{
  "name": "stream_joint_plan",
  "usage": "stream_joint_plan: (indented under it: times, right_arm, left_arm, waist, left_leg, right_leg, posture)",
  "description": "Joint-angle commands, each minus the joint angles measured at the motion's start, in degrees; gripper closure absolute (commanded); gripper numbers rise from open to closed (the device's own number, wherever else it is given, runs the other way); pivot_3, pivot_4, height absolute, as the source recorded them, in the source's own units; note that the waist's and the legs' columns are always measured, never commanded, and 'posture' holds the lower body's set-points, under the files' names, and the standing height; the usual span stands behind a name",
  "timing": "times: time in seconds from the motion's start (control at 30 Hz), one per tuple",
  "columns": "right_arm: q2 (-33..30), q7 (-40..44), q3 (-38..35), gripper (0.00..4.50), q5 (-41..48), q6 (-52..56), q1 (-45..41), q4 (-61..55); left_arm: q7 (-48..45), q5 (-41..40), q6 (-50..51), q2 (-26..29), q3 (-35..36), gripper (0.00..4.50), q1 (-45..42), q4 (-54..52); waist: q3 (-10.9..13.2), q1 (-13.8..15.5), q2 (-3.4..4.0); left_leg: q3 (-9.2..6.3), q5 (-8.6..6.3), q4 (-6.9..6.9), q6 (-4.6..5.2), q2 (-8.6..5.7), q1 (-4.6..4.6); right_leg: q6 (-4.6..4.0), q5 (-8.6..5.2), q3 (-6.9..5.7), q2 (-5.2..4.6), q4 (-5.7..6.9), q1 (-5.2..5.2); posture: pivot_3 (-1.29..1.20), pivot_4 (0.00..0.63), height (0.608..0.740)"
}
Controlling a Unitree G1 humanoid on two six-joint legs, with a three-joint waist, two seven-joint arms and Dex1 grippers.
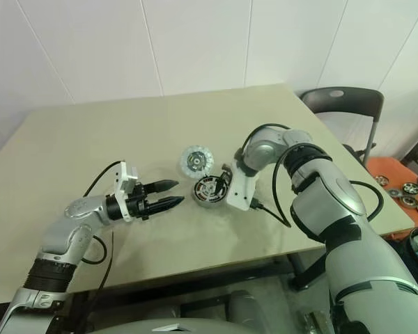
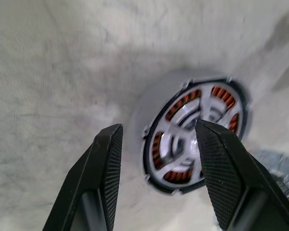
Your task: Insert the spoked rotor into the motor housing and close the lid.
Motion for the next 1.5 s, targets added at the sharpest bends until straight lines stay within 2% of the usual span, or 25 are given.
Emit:
stream_joint_plan:
  times: [0.03,0.3,0.7,1.13,1.23,1.3,1.37,1.5]
  right_arm:
    - [-0.59,-1.64,-0.51,2.01,-1.44,1.79,-0.91,0.6]
    - [-0.54,-3.04,-0.41,2.01,-3.28,2.42,0.25,1.17]
    - [0.16,-10.4,0.27,2.01,-7.31,6.26,0.87,2.18]
    - [1.48,-14.71,0.34,2.01,-10.03,7.13,-0.32,2.86]
    - [1.47,-15.21,0.29,2.55,-10.19,6.49,-0.14,2.84]
    - [1.51,-15.18,0.28,3.27,-10.17,6.55,-0.12,3.0]
    - [1.54,-15.76,0.41,3.8,-10.51,6.87,-0.19,2.96]
    - [1.93,-17.34,0.24,3.8,-10.98,6.69,-0.69,2.72]
  left_arm:
    - [0.31,-0.75,-0.42,-0.18,0.84,1.48,-0.12,-2.39]
    - [0.5,-0.66,-0.42,-0.19,1.07,1.48,-0.44,-1.83]
    - [1.12,-0.72,-0.09,-0.38,1.12,1.48,-0.03,-2.54]
    - [1.67,-0.82,0.03,-1.01,0.98,1.48,-0.08,-2.87]
    - [1.66,-0.88,0.16,-1.02,1.01,1.48,-0.04,-3.02]
    - [1.64,-0.95,0.26,-0.94,1.11,1.48,0.0,-3.09]
    - [1.65,-0.95,0.31,-0.91,1.16,1.48,0.0,-3.09]
    - [1.73,-0.93,0.31,-0.99,1.13,1.48,-0.05,-3.08]
  waist:
    - [0.0,0.02,0.0]
    - [0.0,0.0,0.0]
    - [-0.02,-0.13,-0.03]
    - [-0.02,-0.78,-0.04]
    - [-0.02,-1.34,-0.04]
    - [-0.04,-1.4,-0.07]
    - [-0.06,-1.52,-0.1]
    - [-0.06,-1.64,-0.1]
  left_leg:
    - [0.0,0.0,0.0,0.0,0.0,0.0]
    - [0.02,0.0,0.0,0.0,-0.01,0.0]
    - [0.02,0.0,0.04,0.0,-0.01,0.02]
    - [0.03,0.01,0.06,-0.01,-0.01,0.05]
    - [0.02,0.01,0.06,-0.01,-0.01,0.04]
    - [0.01,0.01,0.05,-0.01,-0.01,0.04]
    - [0.0,0.01,0.04,-0.01,-0.01,0.03]
    - [0.0,0.01,0.05,-0.01,0.0,0.06]
  right_leg:
    - [0.0,0.0,0.0,0.0,0.0,0.0]
    - [0.0,0.0,0.0,0.01,0.0,0.0]
    - [-0.01,0.0,0.01,0.02,0.03,0.02]
    - [-0.01,-0.01,0.01,0.04,0.06,0.05]
    - [-0.01,-0.01,0.01,0.04,0.06,0.05]
    - [-0.01,0.0,0.01,0.03,0.04,0.05]
    - [-0.01,0.0,0.0,0.03,0.02,0.06]
    - [-0.01,-0.01,0.02,0.04,0.06,0.05]
  posture:
    - [0.0,0.0,0.74]
    - [0.0,0.0,0.74]
    - [0.0,0.0,0.74]
    - [0.0,0.0,0.74]
    - [0.0,0.0,0.74]
    - [0.0,0.0,0.74]
    - [0.0,0.0,0.74]
    - [0.0,0.0,0.74]
